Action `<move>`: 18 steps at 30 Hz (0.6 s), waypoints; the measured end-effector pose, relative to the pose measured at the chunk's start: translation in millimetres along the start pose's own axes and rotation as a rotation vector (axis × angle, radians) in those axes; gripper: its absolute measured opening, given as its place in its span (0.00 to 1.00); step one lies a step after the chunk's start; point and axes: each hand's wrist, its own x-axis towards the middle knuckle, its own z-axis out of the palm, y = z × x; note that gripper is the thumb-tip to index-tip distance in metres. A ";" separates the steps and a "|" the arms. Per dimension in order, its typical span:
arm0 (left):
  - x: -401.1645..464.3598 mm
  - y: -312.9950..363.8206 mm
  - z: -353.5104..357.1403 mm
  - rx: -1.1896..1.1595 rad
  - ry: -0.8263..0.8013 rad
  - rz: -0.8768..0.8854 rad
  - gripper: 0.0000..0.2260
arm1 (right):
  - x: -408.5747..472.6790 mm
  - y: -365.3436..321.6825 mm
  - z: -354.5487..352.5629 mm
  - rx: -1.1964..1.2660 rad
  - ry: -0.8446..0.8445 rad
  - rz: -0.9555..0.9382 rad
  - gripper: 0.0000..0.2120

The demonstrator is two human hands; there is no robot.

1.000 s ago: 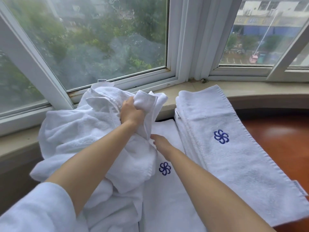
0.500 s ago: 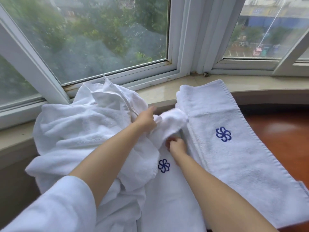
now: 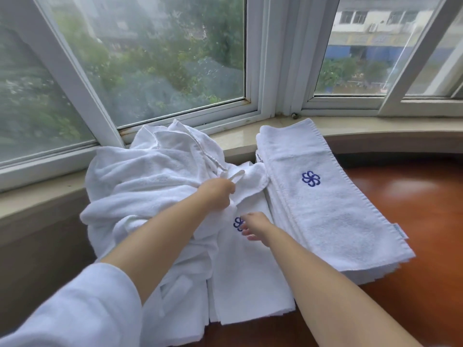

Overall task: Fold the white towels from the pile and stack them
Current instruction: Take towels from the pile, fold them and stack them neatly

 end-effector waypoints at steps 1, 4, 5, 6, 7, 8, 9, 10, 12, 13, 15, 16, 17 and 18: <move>-8.8 -1.7 -3.1 -0.017 0.048 -0.001 0.21 | -5.2 -7.6 3.3 0.071 0.007 -0.042 0.06; -32.6 -11.7 -16.7 -0.026 0.188 -0.012 0.21 | -18.2 -27.6 17.0 0.052 0.030 -0.181 0.09; -40.8 -17.8 -20.9 -0.013 0.231 -0.026 0.21 | -21.5 -33.0 22.7 -0.037 0.070 -0.235 0.11; -49.2 -25.7 -24.5 0.000 0.271 -0.048 0.20 | -24.2 -37.4 28.8 -0.135 0.115 -0.291 0.15; -58.5 -34.9 -27.1 0.012 0.307 -0.072 0.20 | -26.2 -41.5 34.8 -0.227 0.149 -0.331 0.20; -68.3 -45.0 -28.4 0.026 0.340 -0.095 0.19 | -29.1 -45.4 41.7 -0.310 0.160 -0.346 0.24; -77.5 -55.8 -28.4 0.049 0.369 -0.110 0.19 | -32.8 -48.8 48.5 -0.398 0.150 -0.349 0.24; -85.9 -66.2 -27.1 0.079 0.391 -0.122 0.17 | -37.3 -51.5 54.9 -0.498 0.142 -0.347 0.23; -99.1 -83.2 -23.8 0.120 0.406 -0.156 0.14 | -45.1 -56.6 63.4 -0.710 0.219 -0.383 0.19; -104.2 -89.8 -21.9 0.106 0.395 -0.176 0.13 | -49.3 -59.2 65.1 -0.756 0.326 -0.444 0.19; -112.1 -101.1 -18.9 0.046 0.320 -0.200 0.17 | -59.7 -67.3 67.9 -0.638 0.577 -0.605 0.20; -115.8 -104.7 -19.5 0.028 0.260 -0.200 0.22 | -65.8 -73.0 70.4 -0.498 0.656 -0.684 0.19; -119.6 -107.6 -21.4 0.030 0.203 -0.199 0.27 | -72.9 -79.9 74.0 -0.335 0.704 -0.750 0.19; -122.6 -109.7 -24.2 0.038 0.160 -0.207 0.30 | -80.6 -86.8 78.5 -0.167 0.753 -0.811 0.18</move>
